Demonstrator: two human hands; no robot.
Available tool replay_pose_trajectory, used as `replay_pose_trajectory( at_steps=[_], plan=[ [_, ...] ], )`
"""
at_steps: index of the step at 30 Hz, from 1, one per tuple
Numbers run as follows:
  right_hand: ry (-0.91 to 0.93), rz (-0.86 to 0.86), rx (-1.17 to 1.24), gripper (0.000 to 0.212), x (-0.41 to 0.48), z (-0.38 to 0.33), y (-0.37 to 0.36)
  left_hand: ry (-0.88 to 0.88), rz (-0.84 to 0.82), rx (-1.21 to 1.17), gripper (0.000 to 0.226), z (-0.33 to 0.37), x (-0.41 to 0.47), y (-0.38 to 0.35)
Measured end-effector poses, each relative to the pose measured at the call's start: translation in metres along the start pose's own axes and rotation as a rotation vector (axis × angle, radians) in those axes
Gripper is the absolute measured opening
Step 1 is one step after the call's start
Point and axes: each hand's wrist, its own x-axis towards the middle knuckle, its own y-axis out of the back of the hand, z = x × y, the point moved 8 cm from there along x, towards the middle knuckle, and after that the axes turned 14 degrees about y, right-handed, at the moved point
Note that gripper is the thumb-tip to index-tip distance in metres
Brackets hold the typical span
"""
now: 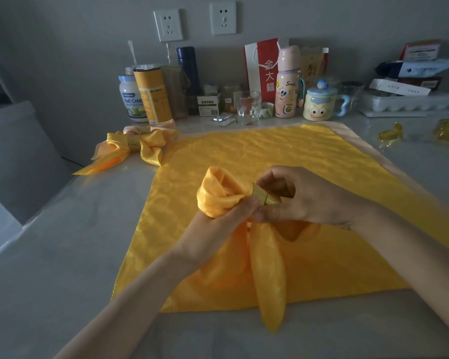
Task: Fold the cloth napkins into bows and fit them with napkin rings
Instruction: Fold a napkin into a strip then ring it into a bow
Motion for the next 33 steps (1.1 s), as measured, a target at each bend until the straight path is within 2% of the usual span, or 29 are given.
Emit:
replay_pose_trajectory(
  at_steps=[2, 5, 9, 11, 16, 20, 23, 25, 27, 28, 30, 33],
  plan=[
    [0.015, 0.016, 0.009, 0.059, 0.001, 0.001, 0.003, 0.028, 0.060, -0.083, 0.014, -0.001, 0.002, 0.006],
    [-0.034, 0.023, 0.072, 0.066, -0.001, 0.008, 0.007, 0.054, 0.122, -0.215, 0.010, -0.007, 0.006, 0.019],
    [-0.137, 0.073, 0.297, 0.049, -0.003, 0.022, 0.009, 0.112, 0.152, -0.349, 0.031, -0.015, 0.008, 0.030],
    [-0.186, 0.107, 0.425, 0.044, -0.003, 0.028, 0.004, 0.116, 0.152, -0.362, 0.030, -0.017, 0.010, 0.032],
    [-0.215, 0.198, 0.526, 0.033, 0.000, 0.035, 0.001, 0.090, 0.136, -0.347, 0.028, -0.014, 0.010, 0.032],
    [-0.248, 0.289, 0.634, 0.052, 0.001, 0.043, 0.002, 0.073, 0.089, -0.297, 0.021, -0.013, 0.013, 0.034],
    [-0.278, 0.379, 0.776, 0.054, 0.001, 0.051, 0.002, 0.101, 0.037, -0.261, 0.016, -0.014, 0.013, 0.035],
    [-0.290, 0.418, 0.894, 0.051, -0.002, 0.053, 0.004, 0.120, 0.016, -0.186, 0.028, -0.015, 0.014, 0.039],
    [-0.294, 0.447, 0.920, 0.046, -0.004, 0.054, 0.008, 0.105, 0.092, -0.067, 0.063, -0.014, 0.017, 0.047],
    [-0.290, 0.456, 0.918, 0.044, -0.005, 0.054, 0.011, 0.092, 0.142, -0.036, 0.072, -0.013, 0.017, 0.051],
    [-0.274, 0.462, 0.929, 0.049, -0.004, 0.054, 0.012, 0.053, 0.218, -0.003, 0.074, -0.010, 0.017, 0.056],
    [-0.226, 0.443, 0.879, 0.055, 0.002, 0.052, 0.013, 0.039, 0.232, 0.069, 0.083, -0.004, 0.018, 0.060]
  ],
)
